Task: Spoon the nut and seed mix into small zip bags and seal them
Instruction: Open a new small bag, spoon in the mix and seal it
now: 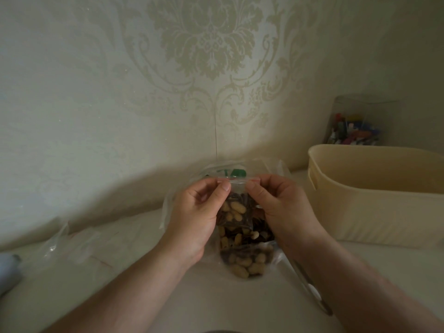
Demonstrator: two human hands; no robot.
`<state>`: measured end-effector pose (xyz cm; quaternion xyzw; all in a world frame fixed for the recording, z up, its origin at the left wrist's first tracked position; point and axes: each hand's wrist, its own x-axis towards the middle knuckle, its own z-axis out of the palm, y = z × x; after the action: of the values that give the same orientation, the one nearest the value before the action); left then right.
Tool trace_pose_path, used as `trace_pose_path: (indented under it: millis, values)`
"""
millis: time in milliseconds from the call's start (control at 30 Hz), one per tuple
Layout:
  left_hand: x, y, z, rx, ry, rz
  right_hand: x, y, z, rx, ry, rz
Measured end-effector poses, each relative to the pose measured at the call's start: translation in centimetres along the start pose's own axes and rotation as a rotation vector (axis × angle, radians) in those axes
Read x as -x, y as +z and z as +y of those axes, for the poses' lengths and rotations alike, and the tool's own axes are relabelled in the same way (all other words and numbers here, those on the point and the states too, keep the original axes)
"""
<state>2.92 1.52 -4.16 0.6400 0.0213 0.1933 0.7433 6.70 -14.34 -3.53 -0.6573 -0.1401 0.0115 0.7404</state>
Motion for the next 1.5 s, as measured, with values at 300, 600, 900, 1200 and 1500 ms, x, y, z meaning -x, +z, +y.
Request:
trace_pose_path:
  millis: [300,600,900,1200,1500]
  values:
    - [-0.05,0.15,-0.30,-0.021,0.043,0.001,0.30,0.33,-0.30,0.059,-0.028,-0.019]
    - [-0.11,0.16,-0.36,-0.014,0.045,0.024,0.53,0.55,-0.41,0.057,-0.025,-0.043]
    - [0.20,0.56,-0.29,0.001,0.067,-0.022,0.59,0.73,-0.58,0.036,-0.025,-0.038]
    - [0.36,0.61,-0.17,-0.006,0.080,-0.027,0.50,0.69,-0.42,0.034,-0.015,-0.053]
    - [0.21,0.17,-0.07,-0.019,-0.013,-0.116,0.48,0.31,-0.48,0.003,0.010,-0.052]
